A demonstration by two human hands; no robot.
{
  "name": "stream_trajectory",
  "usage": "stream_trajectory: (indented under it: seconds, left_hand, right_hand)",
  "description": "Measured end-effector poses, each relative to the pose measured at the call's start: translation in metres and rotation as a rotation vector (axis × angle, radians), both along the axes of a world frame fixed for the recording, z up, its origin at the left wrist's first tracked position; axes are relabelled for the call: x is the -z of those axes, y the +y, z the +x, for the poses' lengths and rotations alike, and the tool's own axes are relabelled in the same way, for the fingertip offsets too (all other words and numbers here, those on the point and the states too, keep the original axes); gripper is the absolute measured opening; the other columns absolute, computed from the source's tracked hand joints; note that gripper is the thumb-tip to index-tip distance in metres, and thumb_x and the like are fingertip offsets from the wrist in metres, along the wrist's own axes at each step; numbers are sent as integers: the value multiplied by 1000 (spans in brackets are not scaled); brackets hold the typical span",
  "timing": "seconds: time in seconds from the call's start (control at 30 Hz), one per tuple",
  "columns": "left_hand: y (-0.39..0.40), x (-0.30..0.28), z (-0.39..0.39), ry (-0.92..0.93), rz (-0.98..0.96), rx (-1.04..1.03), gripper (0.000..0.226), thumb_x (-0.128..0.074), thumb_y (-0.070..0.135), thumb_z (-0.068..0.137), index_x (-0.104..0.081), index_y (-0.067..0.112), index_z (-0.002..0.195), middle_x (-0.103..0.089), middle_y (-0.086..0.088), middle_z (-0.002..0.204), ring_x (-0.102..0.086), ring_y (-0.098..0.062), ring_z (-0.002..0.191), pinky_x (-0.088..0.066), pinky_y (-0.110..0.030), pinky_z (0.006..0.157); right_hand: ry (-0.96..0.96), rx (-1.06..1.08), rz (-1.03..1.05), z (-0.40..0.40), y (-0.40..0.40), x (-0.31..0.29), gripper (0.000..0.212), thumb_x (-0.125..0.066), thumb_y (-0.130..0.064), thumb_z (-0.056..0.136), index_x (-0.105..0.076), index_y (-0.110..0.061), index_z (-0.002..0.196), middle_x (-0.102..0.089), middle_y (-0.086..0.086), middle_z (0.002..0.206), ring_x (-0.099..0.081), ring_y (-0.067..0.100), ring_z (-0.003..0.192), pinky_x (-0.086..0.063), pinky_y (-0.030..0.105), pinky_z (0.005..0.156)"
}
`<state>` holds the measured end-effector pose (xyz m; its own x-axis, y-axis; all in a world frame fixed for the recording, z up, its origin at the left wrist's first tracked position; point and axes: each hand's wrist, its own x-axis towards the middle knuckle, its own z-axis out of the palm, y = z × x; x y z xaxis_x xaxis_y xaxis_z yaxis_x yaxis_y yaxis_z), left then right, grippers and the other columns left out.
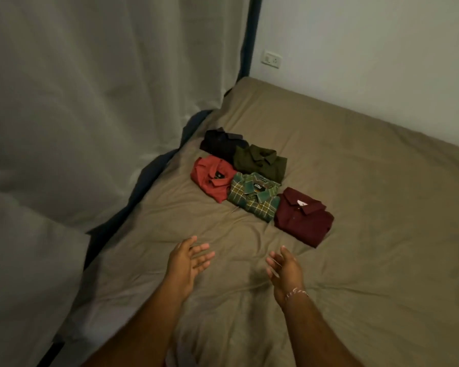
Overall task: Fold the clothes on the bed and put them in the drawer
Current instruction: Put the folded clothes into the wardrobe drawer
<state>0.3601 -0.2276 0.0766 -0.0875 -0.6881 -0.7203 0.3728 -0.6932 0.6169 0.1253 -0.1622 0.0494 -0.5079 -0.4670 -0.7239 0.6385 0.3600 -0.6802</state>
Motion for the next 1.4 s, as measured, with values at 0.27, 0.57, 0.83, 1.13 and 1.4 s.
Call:
stream_trajectory:
  seconds: [0.27, 0.57, 0.83, 1.13, 1.4]
  left_hand:
    - [-112, 115, -153, 32, 19, 97, 29, -47, 20, 108, -52, 12, 135, -66, -23, 124, -70, -38, 108, -55, -45, 91]
    - [-227, 302, -262, -25, 42, 237, 71, -73, 41, 93, -41, 22, 154, -54, -7, 149, -52, -27, 134, -34, -39, 102]
    - [-246, 345, -287, -69, 50, 233, 54, -78, 46, 82, -61, 26, 130, -62, 9, 133, -55, -14, 119, -38, -30, 97]
    - [-247, 357, -297, -131, 36, 153, 46, -71, 25, 96, -59, 18, 139, -58, 4, 131, -52, -19, 119, -40, -30, 95]
    - [-213, 329, -273, -12, -131, -4, 62, -86, 30, 74, -68, 17, 131, -73, 2, 126, -70, -24, 116, -57, -44, 96]
  right_hand:
    - [-214, 313, -62, -116, -84, 131, 39, -60, -36, 103, -59, -10, 131, -58, 15, 143, -56, 24, 132, -42, 36, 113]
    - [-263, 536, -237, -166, -159, 292, 49, -67, -42, 94, -61, -21, 138, -59, 6, 145, -57, 19, 121, -40, 29, 110]
    - [-327, 508, -385, -196, -161, 311, 34, -68, -35, 88, -77, -26, 119, -73, 1, 124, -66, 21, 119, -41, 39, 116]
    - [-174, 644, -353, -222, -200, 327, 53, -79, -32, 89, -64, -20, 138, -75, 7, 123, -73, 28, 110, -61, 52, 88]
    - [-176, 736, -564, -172, -143, 281, 33, -55, -20, 104, -62, -18, 136, -69, 11, 133, -67, 29, 121, -57, 49, 98]
